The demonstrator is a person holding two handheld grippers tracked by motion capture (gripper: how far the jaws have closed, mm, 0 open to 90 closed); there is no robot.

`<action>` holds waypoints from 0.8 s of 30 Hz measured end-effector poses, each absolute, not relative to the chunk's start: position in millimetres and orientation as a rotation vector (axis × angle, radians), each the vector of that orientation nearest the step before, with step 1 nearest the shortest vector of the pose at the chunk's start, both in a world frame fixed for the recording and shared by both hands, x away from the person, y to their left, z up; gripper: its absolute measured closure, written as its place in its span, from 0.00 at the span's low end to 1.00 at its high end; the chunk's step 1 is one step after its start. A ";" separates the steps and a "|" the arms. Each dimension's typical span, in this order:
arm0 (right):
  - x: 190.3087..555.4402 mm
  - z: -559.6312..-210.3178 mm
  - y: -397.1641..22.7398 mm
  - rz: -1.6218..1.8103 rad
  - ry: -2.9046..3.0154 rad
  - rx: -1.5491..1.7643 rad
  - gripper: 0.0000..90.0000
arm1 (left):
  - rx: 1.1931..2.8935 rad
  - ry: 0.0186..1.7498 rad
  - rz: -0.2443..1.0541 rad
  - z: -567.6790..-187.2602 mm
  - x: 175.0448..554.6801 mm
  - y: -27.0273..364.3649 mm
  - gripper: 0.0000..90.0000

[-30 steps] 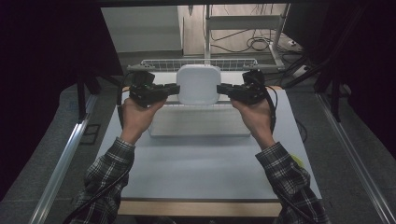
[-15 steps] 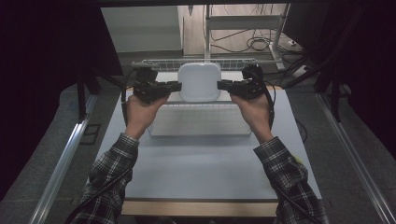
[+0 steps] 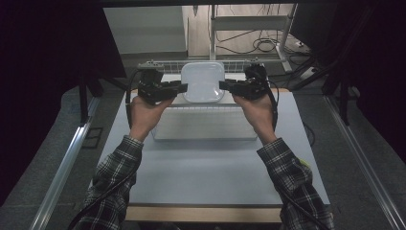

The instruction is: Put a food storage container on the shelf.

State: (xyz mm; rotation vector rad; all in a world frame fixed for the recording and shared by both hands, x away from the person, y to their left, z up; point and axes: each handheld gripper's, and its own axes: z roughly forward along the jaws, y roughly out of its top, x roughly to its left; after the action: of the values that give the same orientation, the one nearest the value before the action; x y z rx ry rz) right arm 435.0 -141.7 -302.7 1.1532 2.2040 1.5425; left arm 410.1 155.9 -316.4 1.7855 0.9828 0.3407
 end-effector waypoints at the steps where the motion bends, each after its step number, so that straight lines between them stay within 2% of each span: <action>1: 435.4 -302.5 -141.3 1.542 2.204 1.149 0.77 | 1.783 0.981 0.341 -316.8 410.9 155.8 0.72; 7: 438.1 -303.4 -136.1 1.503 2.199 1.122 0.72 | 1.803 0.981 0.379 -318.6 415.4 151.2 0.64; 17: 443.4 -304.0 -134.5 1.496 2.182 1.122 0.65 | 1.784 0.986 0.395 -321.2 422.6 153.4 0.59; 24: 447.2 -304.1 -131.9 1.450 2.142 1.118 0.64 | 1.785 0.984 0.398 -319.7 425.5 151.5 0.58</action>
State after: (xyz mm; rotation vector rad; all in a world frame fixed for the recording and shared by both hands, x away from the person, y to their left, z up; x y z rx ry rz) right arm 447.2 -131.9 -304.1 1.1177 2.1417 1.4498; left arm 425.5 151.5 -319.7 1.7848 0.9843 0.3975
